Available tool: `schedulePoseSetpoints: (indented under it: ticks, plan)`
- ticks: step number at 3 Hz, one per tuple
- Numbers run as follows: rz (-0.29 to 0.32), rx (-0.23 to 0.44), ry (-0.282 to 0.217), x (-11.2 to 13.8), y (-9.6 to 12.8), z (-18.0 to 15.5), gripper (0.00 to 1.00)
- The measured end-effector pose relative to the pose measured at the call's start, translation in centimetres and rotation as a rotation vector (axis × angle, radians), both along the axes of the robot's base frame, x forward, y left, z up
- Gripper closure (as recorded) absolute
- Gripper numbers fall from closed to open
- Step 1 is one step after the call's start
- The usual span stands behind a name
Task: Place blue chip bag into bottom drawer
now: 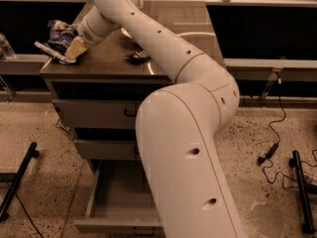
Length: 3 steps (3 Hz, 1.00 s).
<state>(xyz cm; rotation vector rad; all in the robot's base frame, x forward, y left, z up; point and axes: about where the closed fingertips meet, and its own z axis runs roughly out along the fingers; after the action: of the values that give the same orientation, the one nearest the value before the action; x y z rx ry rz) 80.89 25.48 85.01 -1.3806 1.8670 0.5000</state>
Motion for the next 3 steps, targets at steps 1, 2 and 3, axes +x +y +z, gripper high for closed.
schedulePoseSetpoints:
  ticks: [1,2,3]
  plan:
    - [0.008,0.013,0.005,-0.1,0.2,-0.2,0.79]
    - [0.021,0.055,0.007,-0.2,0.1,0.4,0.99]
    - [0.053,0.147,-0.048,-0.4,-1.5,4.2,1.00]
